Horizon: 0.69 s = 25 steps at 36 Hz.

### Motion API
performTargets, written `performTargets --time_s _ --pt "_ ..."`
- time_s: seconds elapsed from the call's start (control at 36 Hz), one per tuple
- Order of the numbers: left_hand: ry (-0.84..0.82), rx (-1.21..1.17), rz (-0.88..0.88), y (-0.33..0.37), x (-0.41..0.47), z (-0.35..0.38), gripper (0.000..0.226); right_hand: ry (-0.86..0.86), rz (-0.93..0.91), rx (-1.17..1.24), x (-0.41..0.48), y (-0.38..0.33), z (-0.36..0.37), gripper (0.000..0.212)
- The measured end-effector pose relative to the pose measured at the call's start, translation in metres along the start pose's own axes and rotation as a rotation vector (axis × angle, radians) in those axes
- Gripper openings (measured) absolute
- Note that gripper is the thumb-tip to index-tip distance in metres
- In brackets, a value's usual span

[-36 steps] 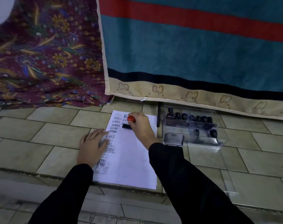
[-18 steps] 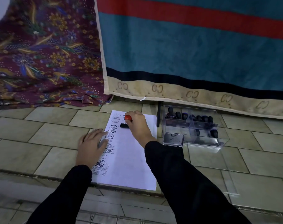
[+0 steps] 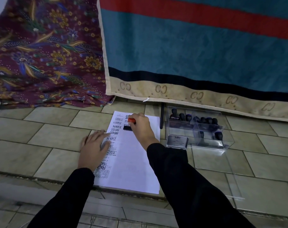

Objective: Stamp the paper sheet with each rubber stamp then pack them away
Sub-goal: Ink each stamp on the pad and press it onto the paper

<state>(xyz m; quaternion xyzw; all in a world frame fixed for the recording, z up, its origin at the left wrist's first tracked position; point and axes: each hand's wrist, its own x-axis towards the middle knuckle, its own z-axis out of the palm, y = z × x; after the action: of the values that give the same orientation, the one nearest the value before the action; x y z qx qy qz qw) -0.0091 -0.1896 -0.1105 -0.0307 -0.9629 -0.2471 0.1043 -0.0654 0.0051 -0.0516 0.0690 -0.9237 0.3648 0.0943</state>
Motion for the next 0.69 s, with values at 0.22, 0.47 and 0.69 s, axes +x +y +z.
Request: performTargets --time_s 0.22,0.47,0.69 --pt "0.002 -0.001 0.006 -0.002 0.001 -0.001 0.044 -0.014 0.011 -0.018 0.004 -0.001 -0.003 0.023" --pt "0.011 -0.01 0.016 -0.001 0.0 -0.002 0.042 0.324 0.126 0.25 0.009 0.005 -0.067 0.026" --pt "0.013 -0.005 0.024 -0.001 0.0 -0.002 0.039 0.289 0.091 0.288 -0.047 0.019 -0.13 0.023"
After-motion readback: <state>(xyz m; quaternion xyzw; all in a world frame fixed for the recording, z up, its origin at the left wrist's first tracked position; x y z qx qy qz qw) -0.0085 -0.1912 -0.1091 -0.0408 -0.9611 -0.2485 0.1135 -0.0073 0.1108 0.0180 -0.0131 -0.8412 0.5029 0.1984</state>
